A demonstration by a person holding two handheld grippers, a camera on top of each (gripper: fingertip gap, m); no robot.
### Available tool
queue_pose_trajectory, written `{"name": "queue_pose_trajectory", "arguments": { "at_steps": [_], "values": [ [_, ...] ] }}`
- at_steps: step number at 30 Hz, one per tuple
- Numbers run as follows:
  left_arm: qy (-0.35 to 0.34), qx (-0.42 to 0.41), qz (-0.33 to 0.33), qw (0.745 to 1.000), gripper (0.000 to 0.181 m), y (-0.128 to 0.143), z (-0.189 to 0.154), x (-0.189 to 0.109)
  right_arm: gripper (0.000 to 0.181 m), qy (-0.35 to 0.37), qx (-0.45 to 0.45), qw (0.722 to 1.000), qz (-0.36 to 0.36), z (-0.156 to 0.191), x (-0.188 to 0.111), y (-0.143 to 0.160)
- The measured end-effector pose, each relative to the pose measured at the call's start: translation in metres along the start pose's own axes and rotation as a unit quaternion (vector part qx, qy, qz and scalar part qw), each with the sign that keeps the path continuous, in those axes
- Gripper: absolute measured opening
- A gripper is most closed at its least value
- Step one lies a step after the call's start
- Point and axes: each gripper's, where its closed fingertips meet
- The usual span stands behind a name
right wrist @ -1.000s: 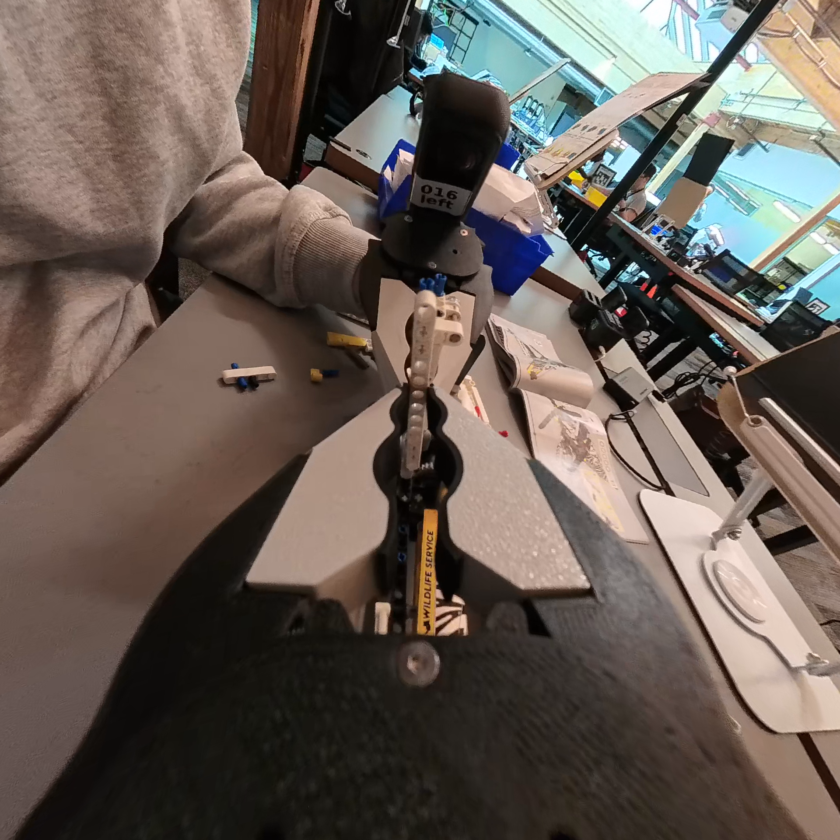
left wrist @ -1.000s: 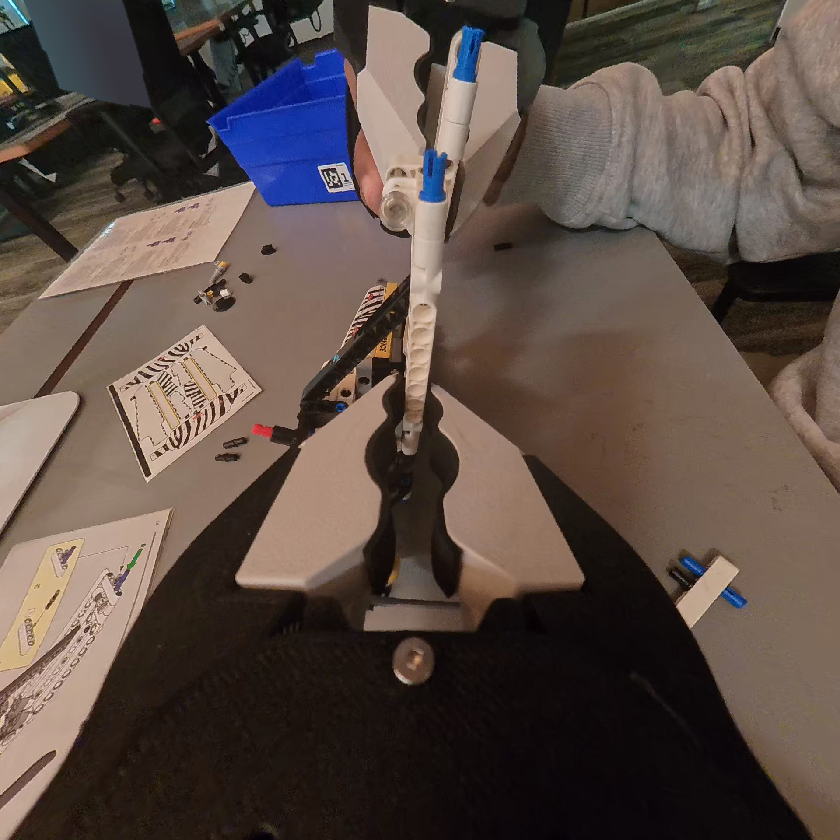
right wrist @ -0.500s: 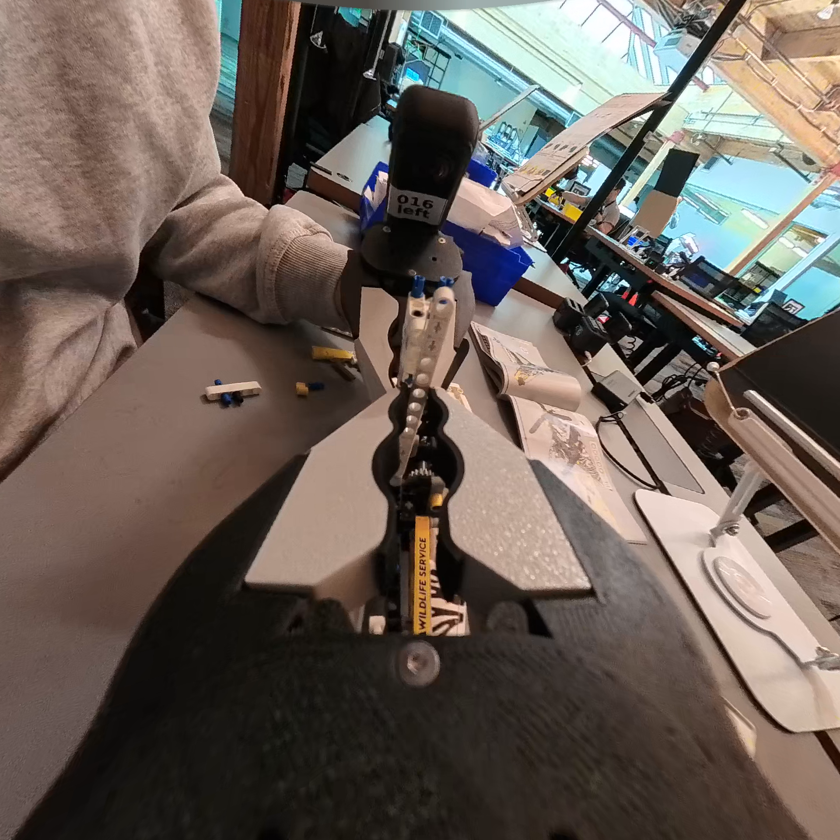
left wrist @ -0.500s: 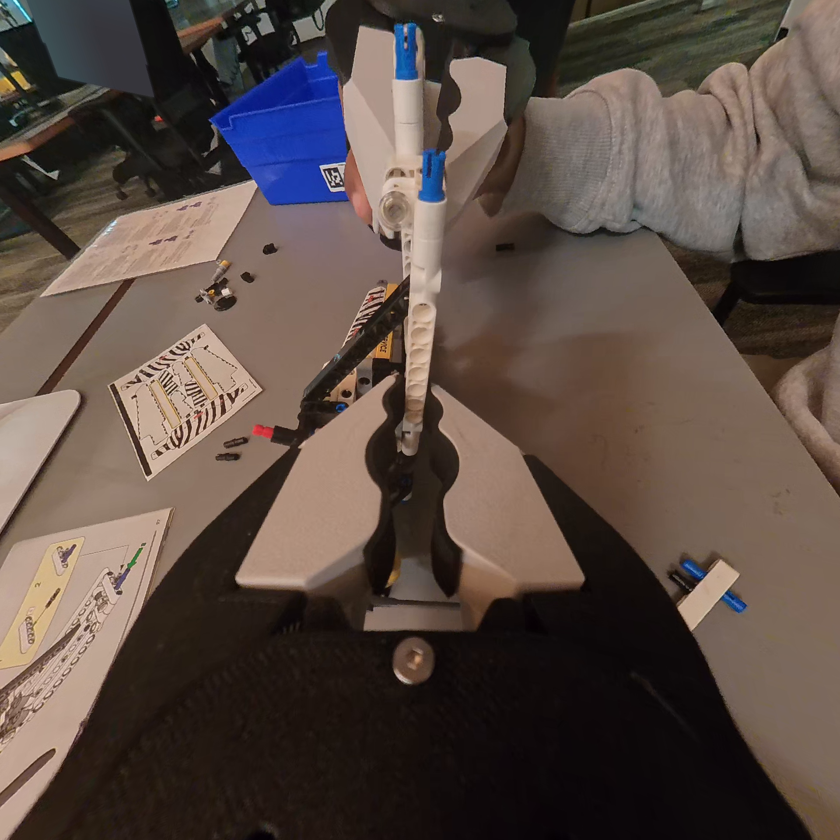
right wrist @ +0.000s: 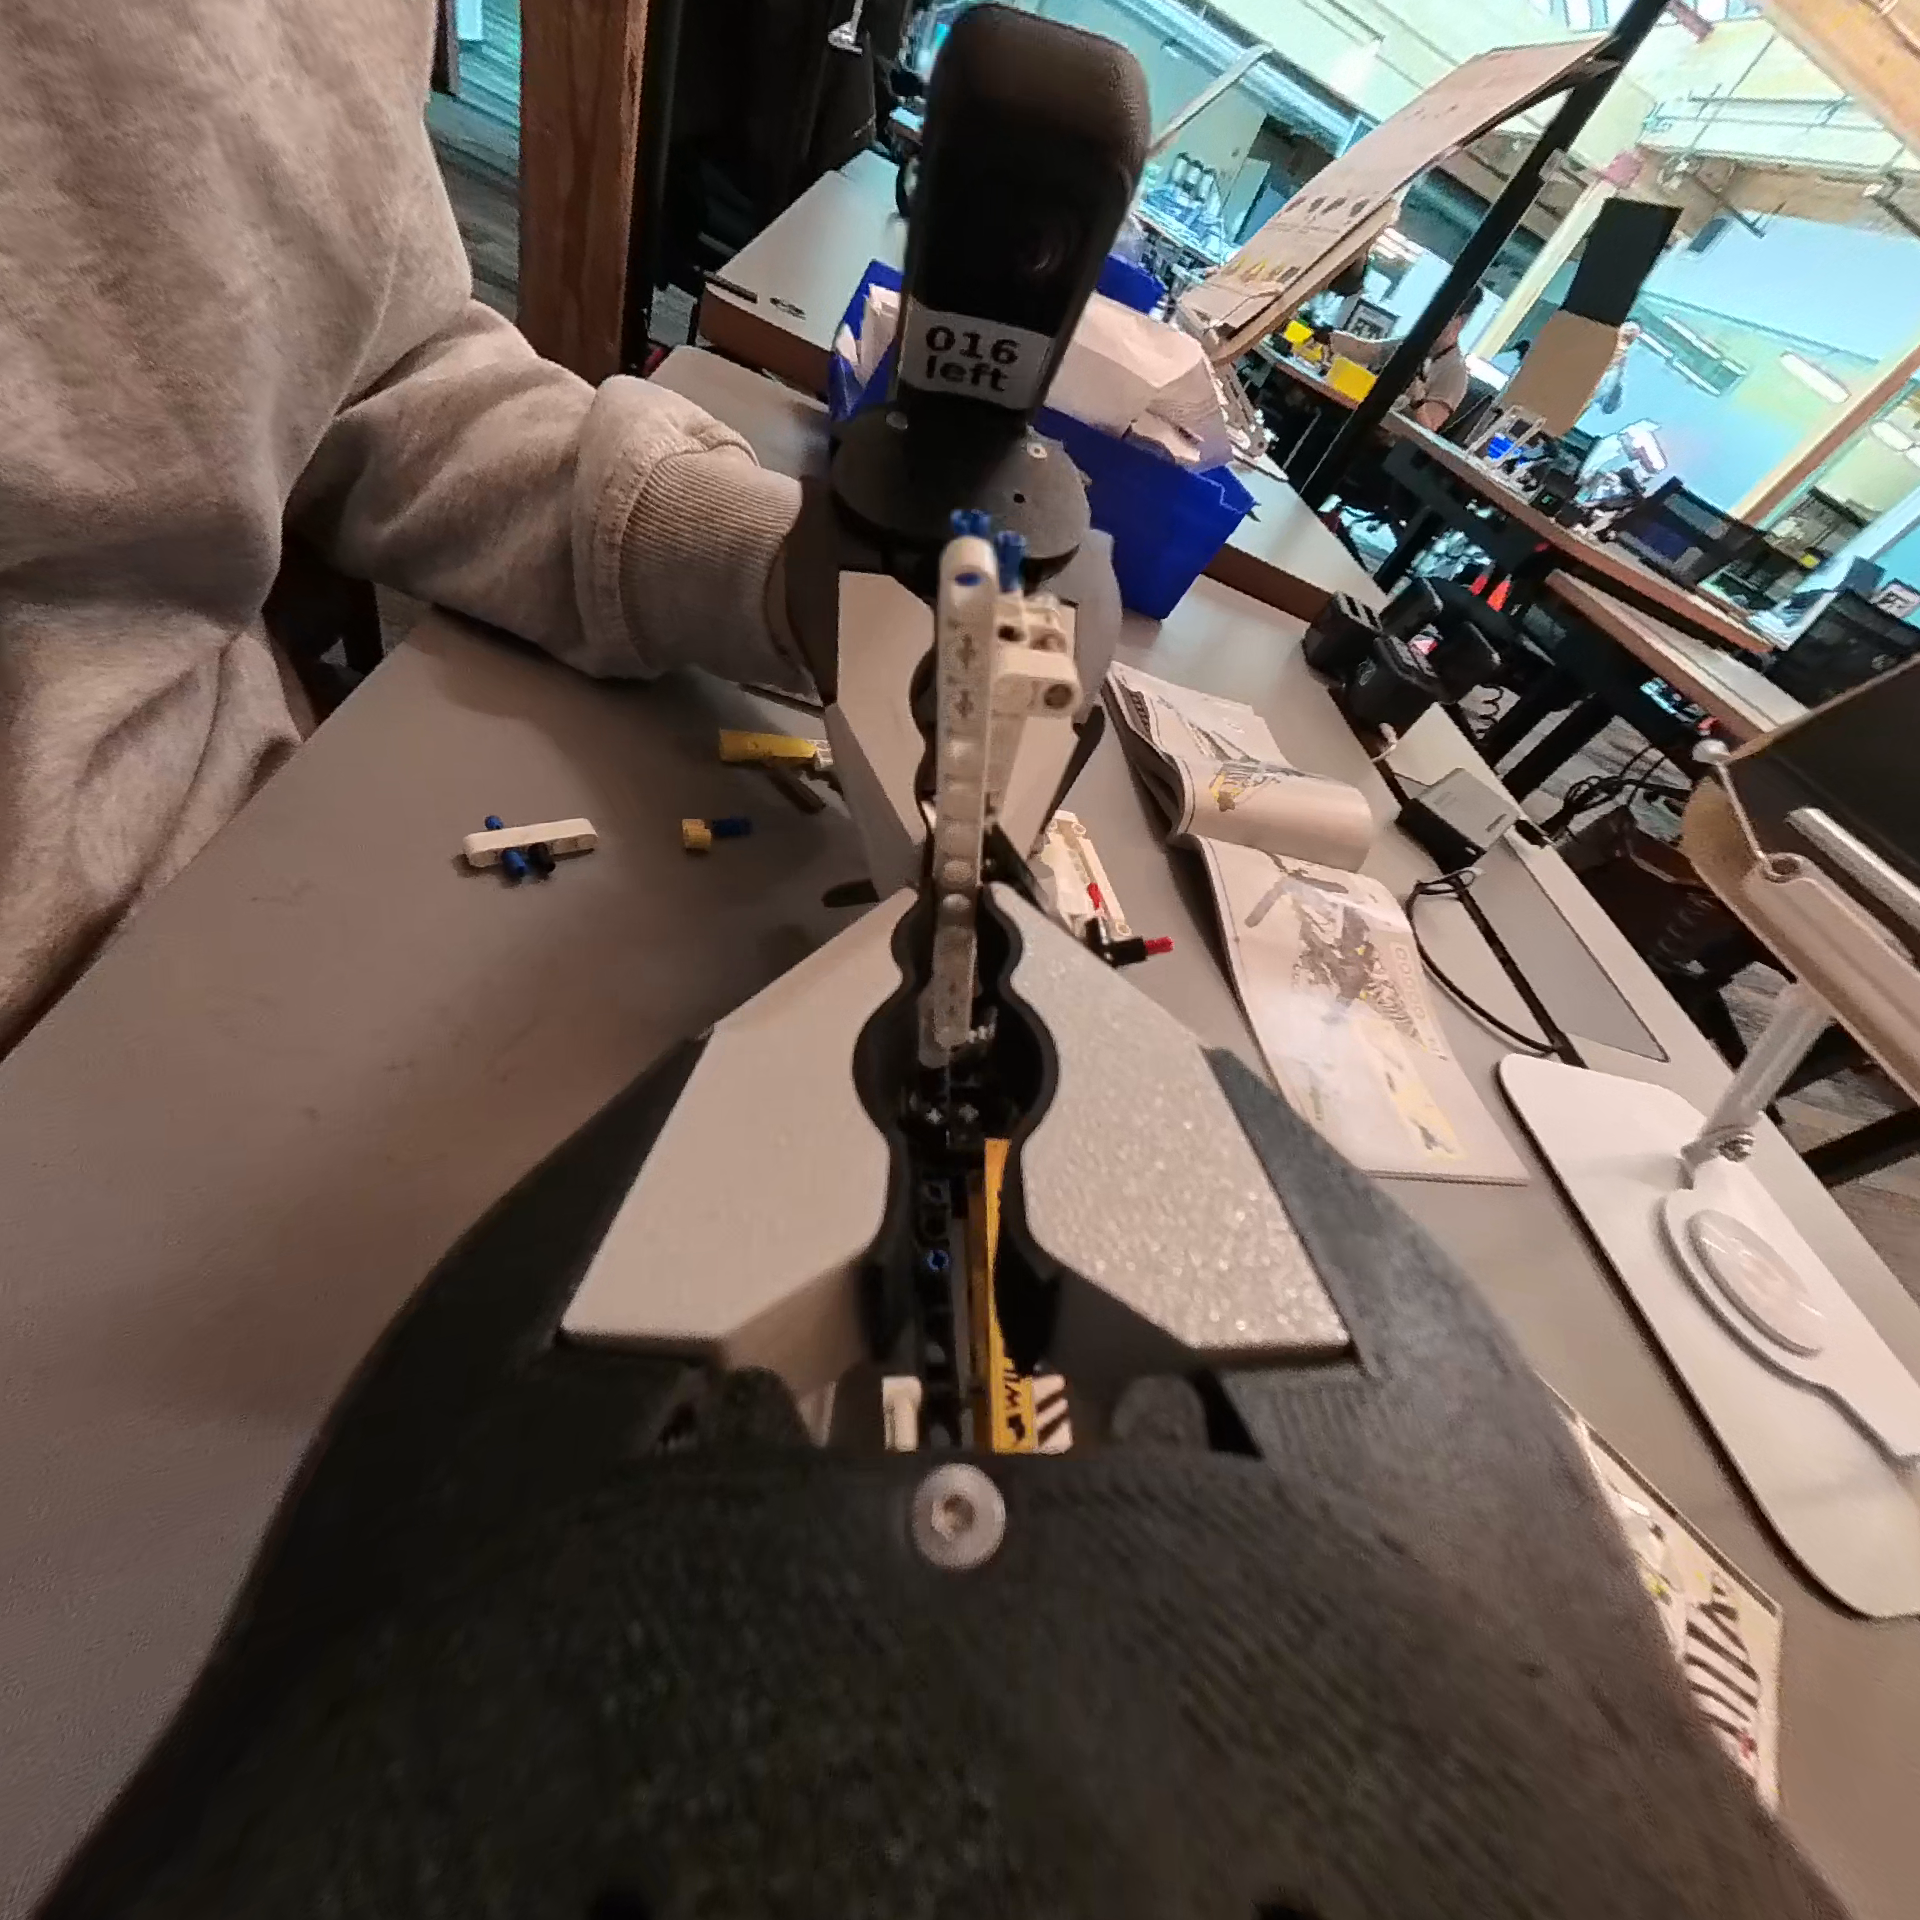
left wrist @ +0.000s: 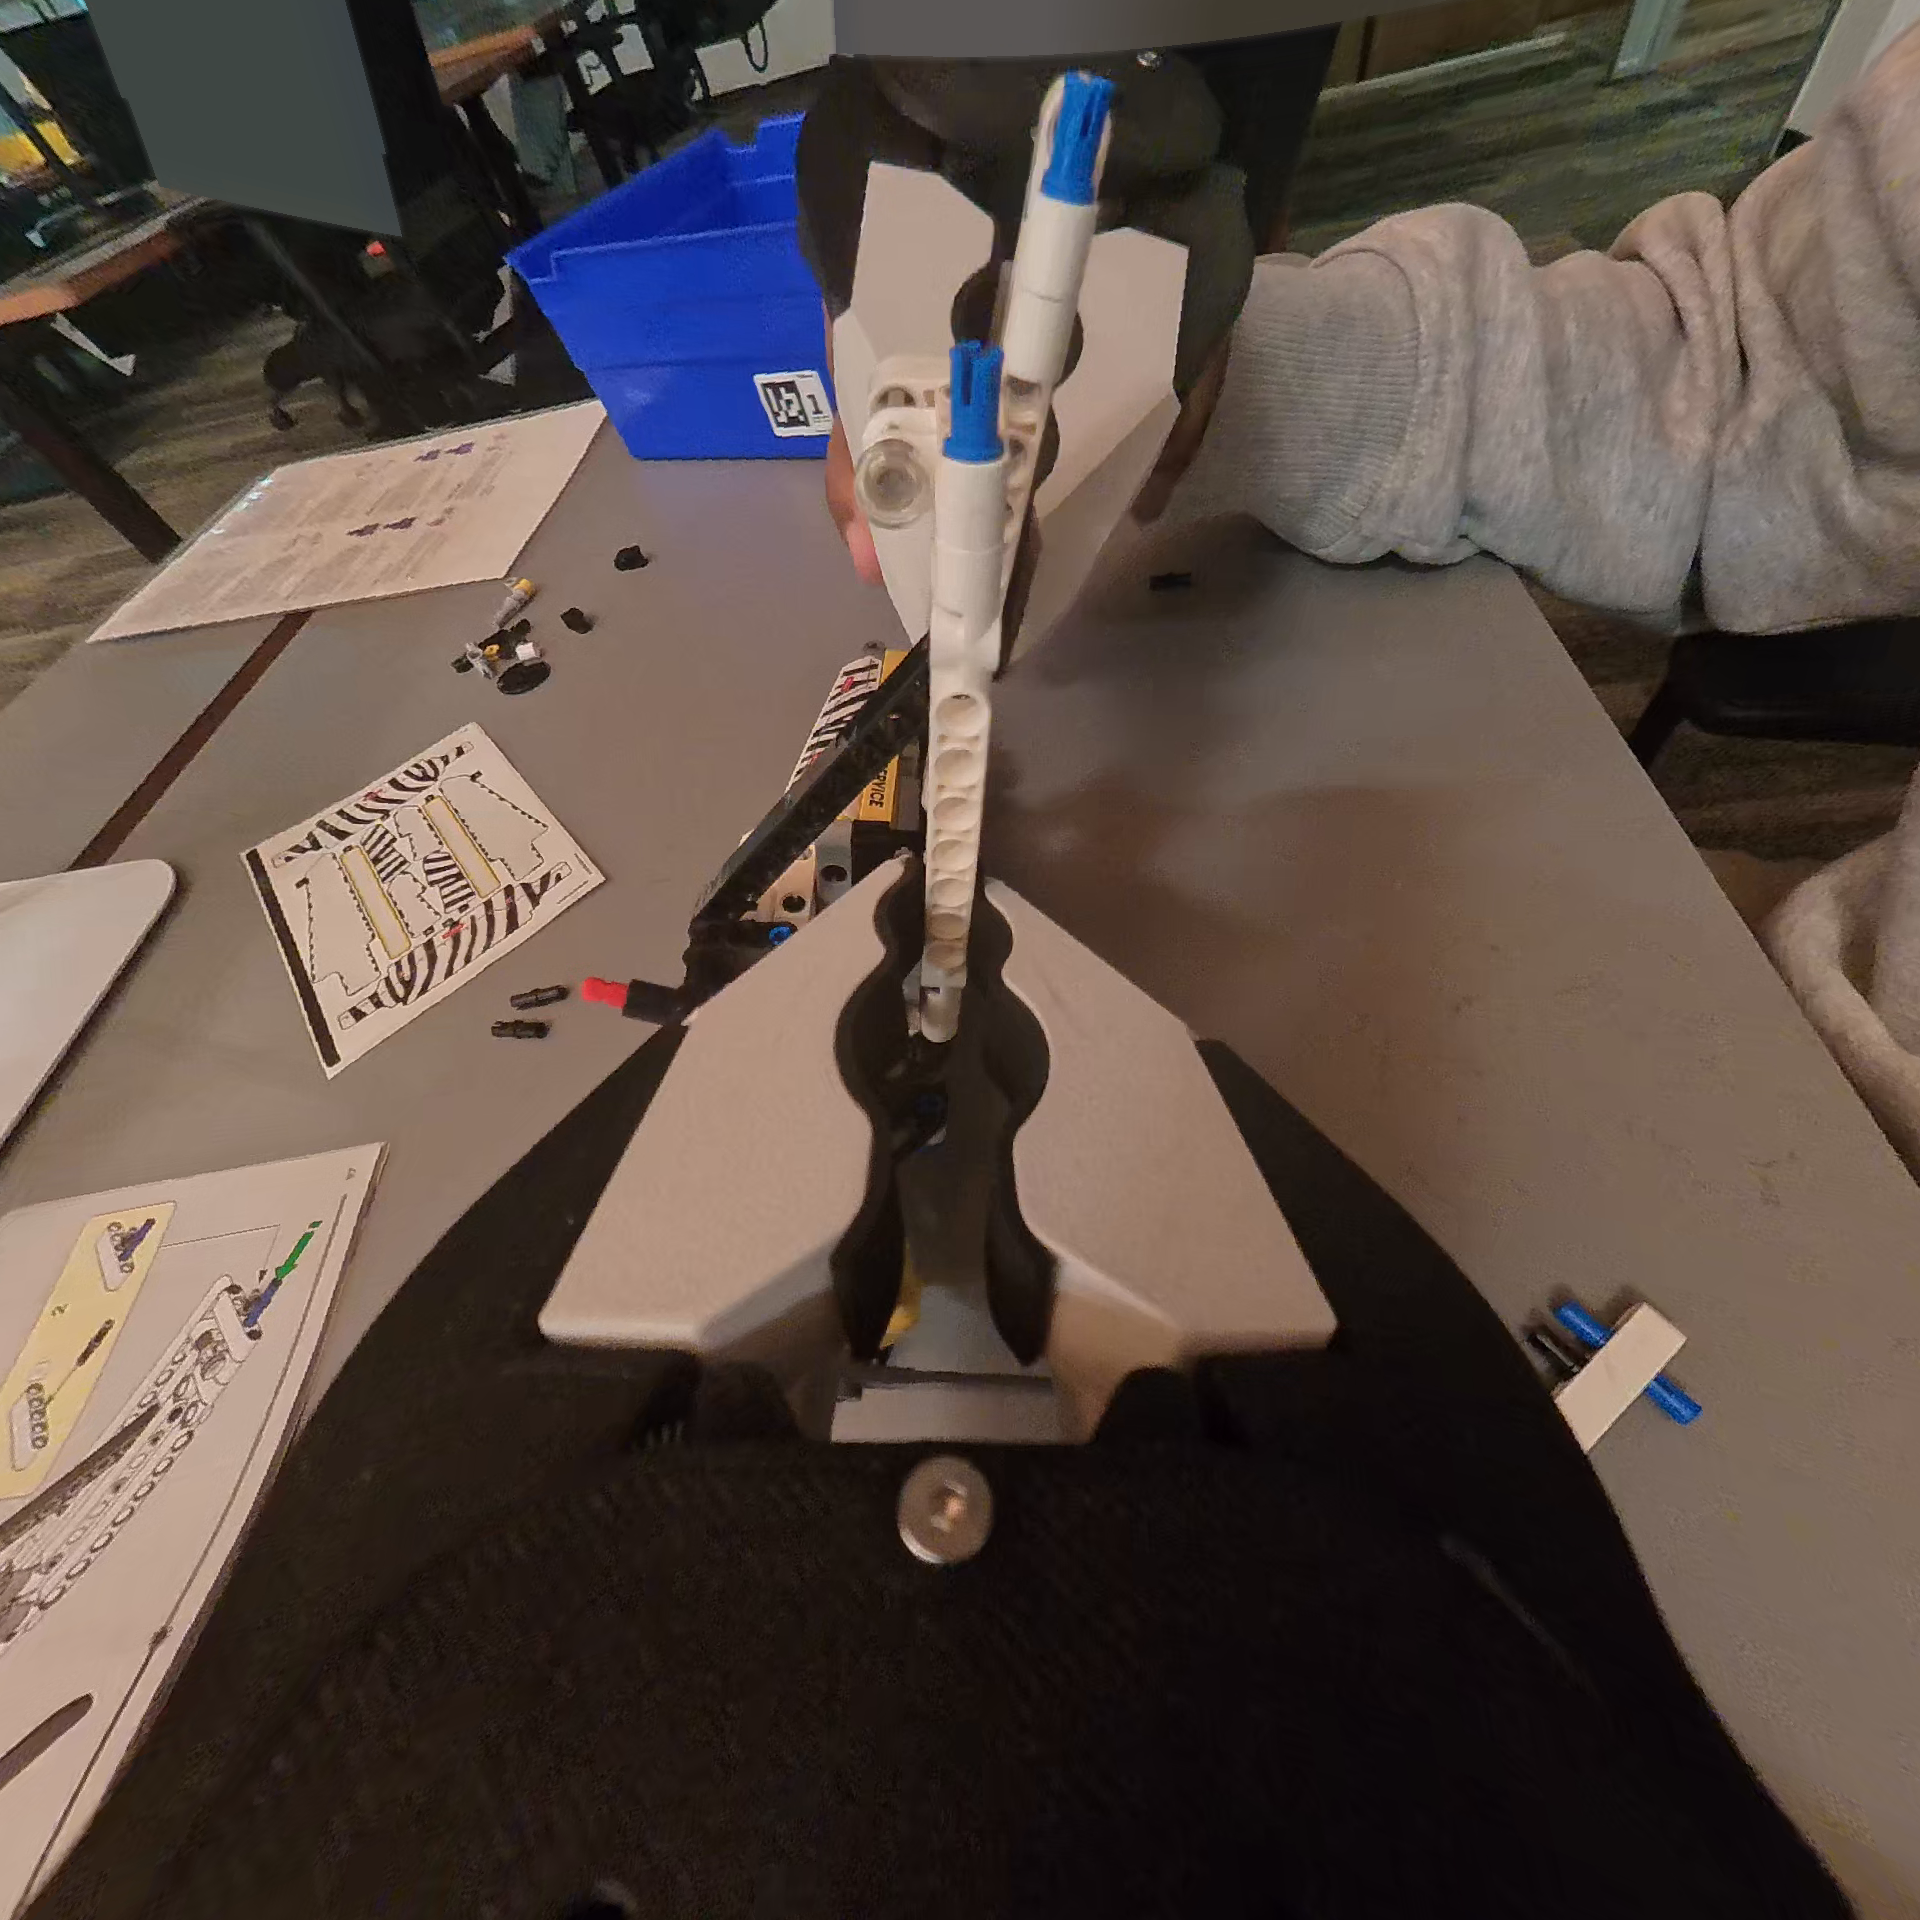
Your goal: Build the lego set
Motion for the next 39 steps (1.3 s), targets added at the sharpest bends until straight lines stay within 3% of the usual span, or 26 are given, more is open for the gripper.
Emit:
{"name": "queue_pose_trajectory", "arguments": {
  "at_steps": [12,17,25,32,39],
  "values": [
    [0.011,-0.059,-0.022,0.998,0.005,0.000,0.008,-0.002,0.006,0.016,0.114,0.993,-0.015,-0.019,0.003,0.005],
    [0.021,-0.085,-0.027,0.996,0.005,0.000,0.012,-0.001,0.007,0.002,0.203,0.979,-0.014,-0.028,0.004,0.009],
    [0.033,-0.127,-0.024,0.991,0.005,-0.001,0.019,0.000,0.006,-0.057,0.143,0.988,0.000,-0.031,0.006,0.009],
    [0.035,-0.145,-0.028,0.988,0.005,-0.001,0.024,0.001,0.006,-0.112,0.188,0.976,0.001,-0.041,0.002,0.017],
    [0.034,-0.151,-0.028,0.988,0.005,-0.001,0.026,0.001,0.006,-0.118,0.206,0.971,0.004,-0.043,0.006,0.016]
  ]
}}
Point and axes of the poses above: each gripper's, where its closed fingertips meet, x out along the fingers, y out of its underside, z = x × y across the jaws, and after that the axes turned 1 degree about -x, right-handed
